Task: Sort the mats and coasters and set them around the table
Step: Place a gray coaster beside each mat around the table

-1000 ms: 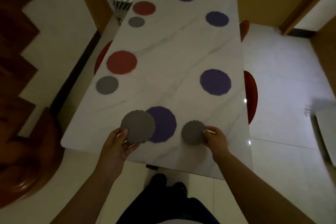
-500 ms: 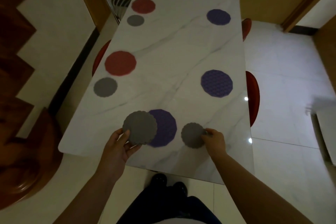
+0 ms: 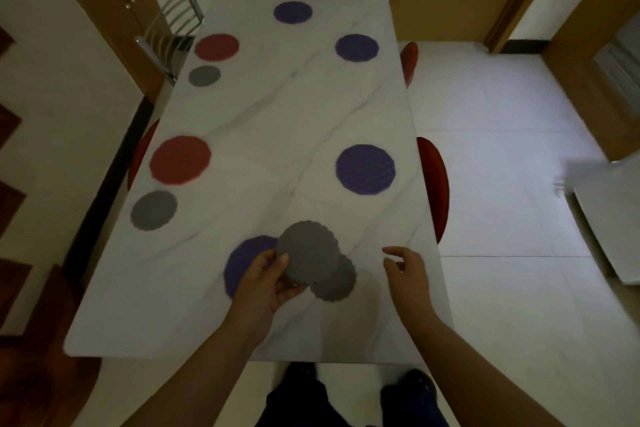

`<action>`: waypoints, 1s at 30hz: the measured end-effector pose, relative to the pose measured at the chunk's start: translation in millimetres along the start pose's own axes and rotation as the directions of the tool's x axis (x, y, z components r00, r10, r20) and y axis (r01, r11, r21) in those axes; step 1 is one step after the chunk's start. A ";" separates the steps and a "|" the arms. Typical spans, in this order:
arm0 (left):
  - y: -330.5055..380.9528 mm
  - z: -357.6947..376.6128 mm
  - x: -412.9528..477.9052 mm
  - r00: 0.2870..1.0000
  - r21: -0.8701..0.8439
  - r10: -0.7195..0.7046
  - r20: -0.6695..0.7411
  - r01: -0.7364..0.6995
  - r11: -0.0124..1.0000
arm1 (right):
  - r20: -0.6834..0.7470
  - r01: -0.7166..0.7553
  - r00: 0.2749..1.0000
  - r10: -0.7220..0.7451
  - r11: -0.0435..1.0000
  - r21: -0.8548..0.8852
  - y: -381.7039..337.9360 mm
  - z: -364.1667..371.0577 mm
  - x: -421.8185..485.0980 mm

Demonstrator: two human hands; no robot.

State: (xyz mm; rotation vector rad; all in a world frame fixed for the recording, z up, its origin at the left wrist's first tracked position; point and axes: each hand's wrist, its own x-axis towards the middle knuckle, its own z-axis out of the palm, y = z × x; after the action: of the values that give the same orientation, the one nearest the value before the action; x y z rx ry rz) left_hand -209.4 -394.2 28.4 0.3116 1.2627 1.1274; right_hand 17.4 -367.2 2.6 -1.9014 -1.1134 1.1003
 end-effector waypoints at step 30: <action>-92.9 360.1 106.4 0.972 -0.343 0.081 -0.222 -0.155 0.926 | 0.553 0.428 0.775 -0.305 0.898 -0.105 -74.7 -221.7 280.0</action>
State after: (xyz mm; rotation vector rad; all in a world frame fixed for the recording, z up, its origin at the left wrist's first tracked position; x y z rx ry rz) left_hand 135.0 -218.1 21.4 -0.0045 1.1973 1.4983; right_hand 269.8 -111.7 67.2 -1.4583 -1.9038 1.3416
